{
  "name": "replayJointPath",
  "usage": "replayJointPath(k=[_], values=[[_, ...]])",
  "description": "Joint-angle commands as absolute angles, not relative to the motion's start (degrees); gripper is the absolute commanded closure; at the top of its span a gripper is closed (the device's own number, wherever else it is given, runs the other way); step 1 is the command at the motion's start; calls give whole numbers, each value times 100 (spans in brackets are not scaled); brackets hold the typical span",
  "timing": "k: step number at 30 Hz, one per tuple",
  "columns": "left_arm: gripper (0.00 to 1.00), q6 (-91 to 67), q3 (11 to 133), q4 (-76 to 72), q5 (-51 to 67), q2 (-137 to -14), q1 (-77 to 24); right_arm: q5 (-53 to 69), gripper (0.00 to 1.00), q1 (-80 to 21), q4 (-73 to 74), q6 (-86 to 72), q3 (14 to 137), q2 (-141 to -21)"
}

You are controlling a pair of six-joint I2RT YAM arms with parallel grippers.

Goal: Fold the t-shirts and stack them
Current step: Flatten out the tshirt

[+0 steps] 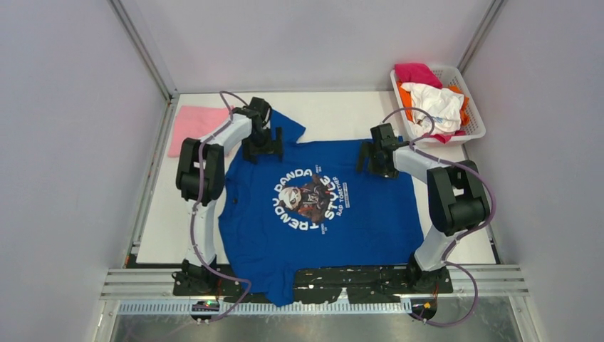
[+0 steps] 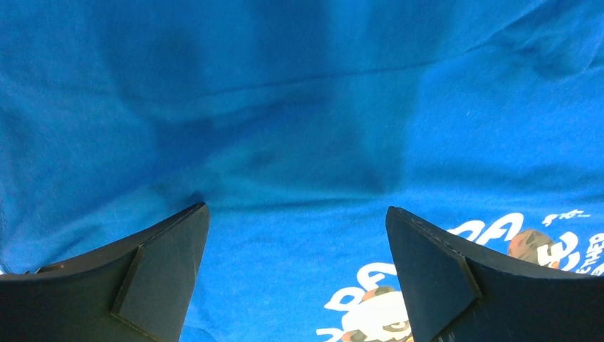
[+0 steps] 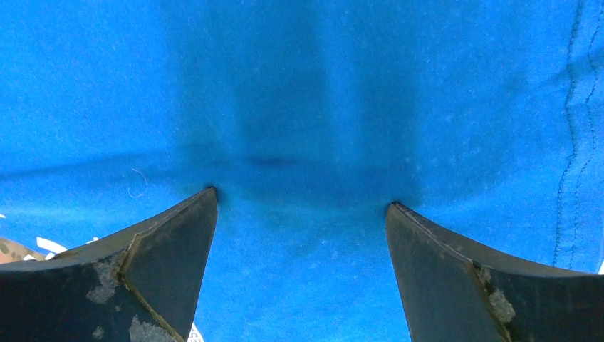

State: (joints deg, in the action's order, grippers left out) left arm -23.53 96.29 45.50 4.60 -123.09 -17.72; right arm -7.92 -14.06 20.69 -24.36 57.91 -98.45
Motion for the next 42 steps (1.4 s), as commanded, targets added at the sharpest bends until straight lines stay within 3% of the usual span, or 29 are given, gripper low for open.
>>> replayJointPath(k=[1, 6, 12, 27, 39, 40, 41, 42], values=[[0, -2130, 10645, 5211, 509, -12795, -1716, -557, 5, -1264, 1887, -2451, 6232, -10184], [0, -2107, 12321, 6169, 1038, -13787, -1530, -362, 5, -1102, 1904, -2374, 6627, -10475], [0, -2109, 13276, 6274, 1627, -14340, -1330, -98, 5, -943, 1911, -2375, 6961, -10801], [1, -3565, 13950, 4570, 3021, -15033, -898, 459, 5, -659, 1297, -2513, 7472, -11243], [31, -4487, 14437, 3192, 3021, -15547, -575, 705, 5, -516, 1248, -2575, 8230, -11857], [29, -4519, 14448, 3092, 2983, -15570, -562, 704, 4, -517, 1261, -2575, 8277, -11883], [8, -4544, 14456, 3010, 2932, -15581, -536, 703, 5, -523, 1268, -2582, 8373, -11938], [1, -4564, 14456, 2946, 2910, -15582, -516, 716, 4, -521, 1284, -2570, 8472, -11959]])
